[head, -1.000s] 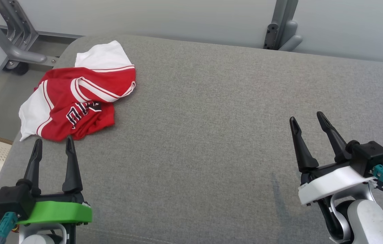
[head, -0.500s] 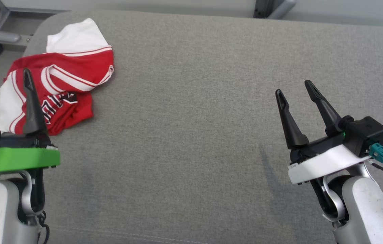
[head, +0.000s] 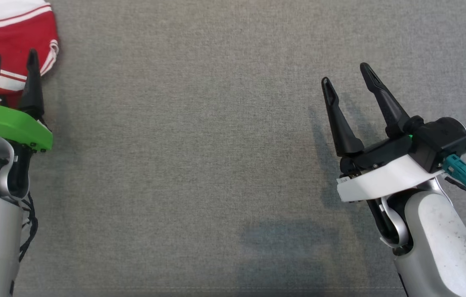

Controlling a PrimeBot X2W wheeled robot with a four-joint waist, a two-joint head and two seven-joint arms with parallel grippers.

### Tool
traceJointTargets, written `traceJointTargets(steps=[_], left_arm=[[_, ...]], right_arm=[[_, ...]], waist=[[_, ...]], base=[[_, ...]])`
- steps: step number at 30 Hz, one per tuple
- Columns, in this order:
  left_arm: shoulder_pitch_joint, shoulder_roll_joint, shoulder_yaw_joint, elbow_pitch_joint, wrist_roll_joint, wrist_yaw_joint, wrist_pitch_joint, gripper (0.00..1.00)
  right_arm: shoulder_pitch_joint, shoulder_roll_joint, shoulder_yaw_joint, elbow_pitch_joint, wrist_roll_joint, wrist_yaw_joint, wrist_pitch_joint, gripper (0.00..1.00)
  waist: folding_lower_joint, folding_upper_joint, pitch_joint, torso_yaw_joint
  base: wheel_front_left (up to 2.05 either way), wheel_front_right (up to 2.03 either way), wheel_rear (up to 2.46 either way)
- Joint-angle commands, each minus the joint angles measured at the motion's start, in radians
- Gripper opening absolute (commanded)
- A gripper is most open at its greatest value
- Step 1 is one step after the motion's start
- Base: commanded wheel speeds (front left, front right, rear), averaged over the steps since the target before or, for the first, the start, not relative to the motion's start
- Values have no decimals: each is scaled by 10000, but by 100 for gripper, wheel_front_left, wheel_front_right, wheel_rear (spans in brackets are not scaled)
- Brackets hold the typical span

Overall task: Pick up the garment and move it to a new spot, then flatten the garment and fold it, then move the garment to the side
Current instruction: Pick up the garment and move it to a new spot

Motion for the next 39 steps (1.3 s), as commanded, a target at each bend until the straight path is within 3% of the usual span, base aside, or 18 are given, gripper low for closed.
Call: traceJointTargets(steps=[1, 11, 13, 16, 19, 24, 32, 39], left_arm=[[-436, 169, -115, 486, -157, -114, 191, 100], [-1917, 469, -795, 3654, -541, -309, 661, 100], [-2015, 464, -925, 4030, -599, -319, 510, 0], [-2091, 504, -1234, 4303, -539, -327, 142, 0], [-2067, 630, -1336, 4367, -461, -330, -881, 0], [-1776, 647, -1272, 3683, -182, -193, -1531, 0], [-61, 666, -710, 375, 542, 805, -1627, 0], [2607, 568, -686, -3428, 1164, 2074, -1464, 0]], right_arm=[[-216, 18, 46, 58, -38, -7, -89, 100], [-438, 74, 125, 397, -1, -7, -335, 100], [-443, 94, 87, 451, 30, -7, -357, 100], [-405, 120, -23, 523, 36, -7, -424, 100], [-260, 140, -208, 616, 10, -7, -508, 100], [19, 182, -471, 589, -84, -7, -582, 100], [464, 173, -786, 647, 71, -7, -658, 100], [913, 265, -980, 595, 355, -6, -726, 100]], waist=[[-1, 0, 1166, -788], [-1, 0, 1396, -965], [-1, 0, 1357, -990], [-1, 0, 1215, -975], [-1, 0, 864, -913], [-1, 0, 217, -763], [-1, 0, -809, -607], [-1, 0, -1576, -674]], base=[[0, 0, 0], [0, 0, 0], [0, 0, 0], [0, 0, 0], [0, 0, 0], [0, 0, 0], [0, 0, 0], [0, 0, 0]])
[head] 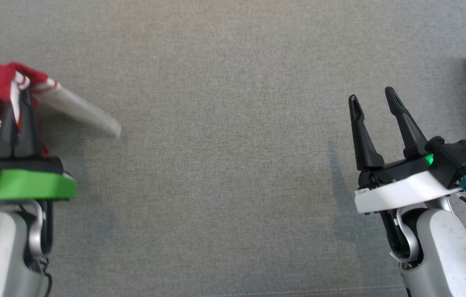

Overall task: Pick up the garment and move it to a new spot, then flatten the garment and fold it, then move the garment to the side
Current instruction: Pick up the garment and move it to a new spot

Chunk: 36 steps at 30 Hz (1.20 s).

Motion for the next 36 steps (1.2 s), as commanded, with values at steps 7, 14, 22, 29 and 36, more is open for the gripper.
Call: traceJointTargets(steps=[7, 14, 22, 29, 36], left_arm=[[1533, -197, -526, -2371, 288, 630, 653, 0], [1085, -372, -1711, -3038, 608, 192, 1474, 0], [-334, -1021, -3522, -2545, 1165, -821, 2363, 0], [-1479, -1656, -4469, -1584, 1533, -1330, 2879, 0], [-1650, -1834, -4662, -285, 1188, -1609, 2978, 0]], right_arm=[[313, -13, -132, -124, 124, -4, 47, 100], [98, 112, 2, -248, 228, -4, -152, 100], [16, 296, 185, 63, 552, -4, -707, 100], [53, 341, 397, 497, 1092, -4, -1103, 100], [-55, 345, 405, 799, 1459, -4, -1250, 100]], waist=[[0, -1, -542, -330], [0, -1, -61, -1378], [0, -1, 654, -3147], [0, -1, 1259, -4487], [0, -1, 1587, -4781]], base=[[0, 0, 0], [0, 0, 0], [0, 0, 0], [0, 0, 0], [0, 0, 0]])
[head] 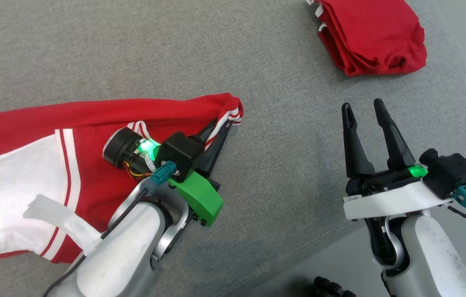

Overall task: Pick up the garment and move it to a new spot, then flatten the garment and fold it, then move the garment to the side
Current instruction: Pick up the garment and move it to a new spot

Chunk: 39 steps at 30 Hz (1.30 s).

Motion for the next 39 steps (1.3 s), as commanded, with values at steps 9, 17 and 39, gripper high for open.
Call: traceJointTargets(steps=[9, 17, 39], left_arm=[[23, -338, -58, 428, -450, -264, -799, 100], [610, -263, 659, 130, -802, 361, -1850, 100], [3682, 1336, 4256, -109, -2102, 1952, -3124, 100]], right_arm=[[-298, 13, -479, 222, -186, -4, -74, 100], [-251, 4, -776, 422, -794, -4, -70, 100], [821, -742, -728, 367, -1284, -4, 931, 100]], waist=[[0, 0, 249, 296], [0, 0, -669, 1549], [0, 0, -2652, 3486]], base=[[0, 0, 0], [0, 0, 0], [0, 0, 0]])
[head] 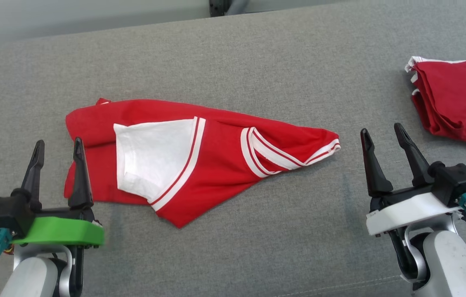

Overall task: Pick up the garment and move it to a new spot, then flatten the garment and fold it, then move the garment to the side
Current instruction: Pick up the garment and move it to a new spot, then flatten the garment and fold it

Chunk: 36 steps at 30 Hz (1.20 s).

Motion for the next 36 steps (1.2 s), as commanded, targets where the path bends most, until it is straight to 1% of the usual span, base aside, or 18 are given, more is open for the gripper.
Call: traceJointTargets(steps=[1, 6, 12, 19, 24, 36], left_arm=[[322, 82, 32, -184, -57, 51, -36, 100], [744, 163, -64, -557, 22, 28, -40, 100], [1425, 309, -263, -941, 93, 98, 155, 100], [1944, 413, -410, -1213, 89, 239, 398, 100], [2057, 491, -430, -1331, 113, 333, 486, 100], [1876, 510, -505, -1352, 125, 379, 509, 100]], right_arm=[[236, -85, 43, -52, -81, -4, 73, 100], [528, -176, 108, -134, -53, -4, 208, 100], [1001, -323, 187, -367, 4, -4, 440, 100], [1425, -393, 205, -755, 23, -4, 689, 100], [1565, -370, 161, -949, 35, -4, 806, 100], [1521, -325, 119, -1061, 7, -4, 827, 100]], waist=[[0, 0, -511, 342], [0, 0, -807, 379], [0, 0, -1355, 287], [0, 0, -1678, 228], [0, 0, -1711, 230], [0, 0, -1585, 303]], base=[[0, 0, 0], [0, 0, 0], [0, 0, 0], [0, 0, 0], [0, 0, 0], [0, 0, 0]])
